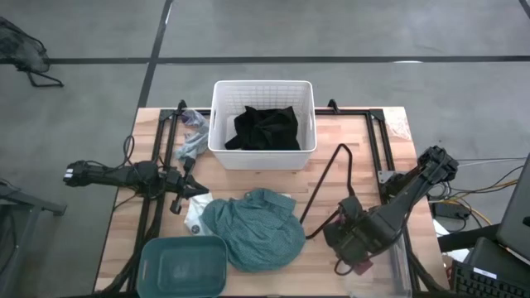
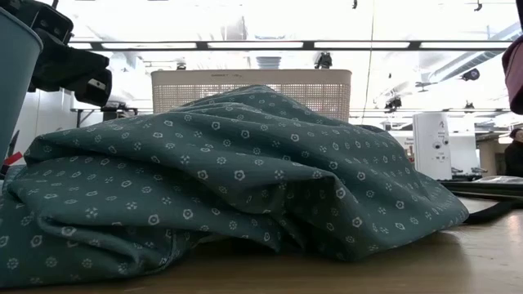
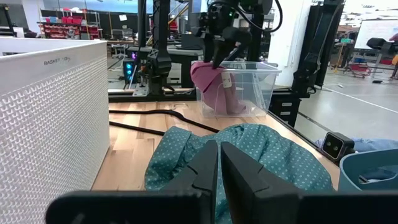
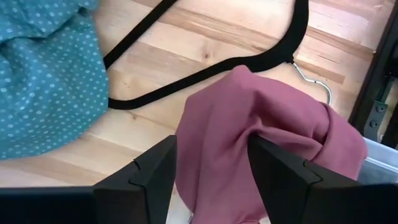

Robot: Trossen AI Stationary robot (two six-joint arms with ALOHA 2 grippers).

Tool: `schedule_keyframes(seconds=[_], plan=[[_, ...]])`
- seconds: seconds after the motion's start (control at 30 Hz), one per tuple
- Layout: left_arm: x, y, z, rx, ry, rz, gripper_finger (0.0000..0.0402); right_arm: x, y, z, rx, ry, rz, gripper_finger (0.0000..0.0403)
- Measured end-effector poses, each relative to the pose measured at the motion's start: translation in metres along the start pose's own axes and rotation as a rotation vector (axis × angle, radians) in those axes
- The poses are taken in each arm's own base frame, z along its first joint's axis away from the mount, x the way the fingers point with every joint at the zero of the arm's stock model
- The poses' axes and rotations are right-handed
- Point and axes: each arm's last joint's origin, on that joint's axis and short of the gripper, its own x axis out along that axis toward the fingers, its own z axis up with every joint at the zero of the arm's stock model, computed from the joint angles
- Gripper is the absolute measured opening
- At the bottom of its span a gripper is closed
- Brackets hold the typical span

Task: Pick & Place Cloths
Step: Put the pink underwear into the transparent bin

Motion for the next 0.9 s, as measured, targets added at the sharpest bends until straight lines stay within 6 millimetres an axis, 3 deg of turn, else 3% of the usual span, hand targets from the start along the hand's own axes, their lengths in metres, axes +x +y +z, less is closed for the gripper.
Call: schedule_keyframes(seconds=[0.17,0.47,0.9], plan=[[0.000,0.000,0.000,0.000,0.000,0.000,0.0026,0.004,-0.001,-0.001,-0.003,0.003,-0.015,0.0155],[0.000,0.000,0.000,0.000,0.000,0.000,0.0026,0.002,-0.001,-0.001,-0.037,0.016,-0.012,0.0019],[0.000,0.000,0.000,0.000,0.000,0.000,0.0026,-0.012,-0.001,-0.006,-0.038,0.070,0.019,0.0014]])
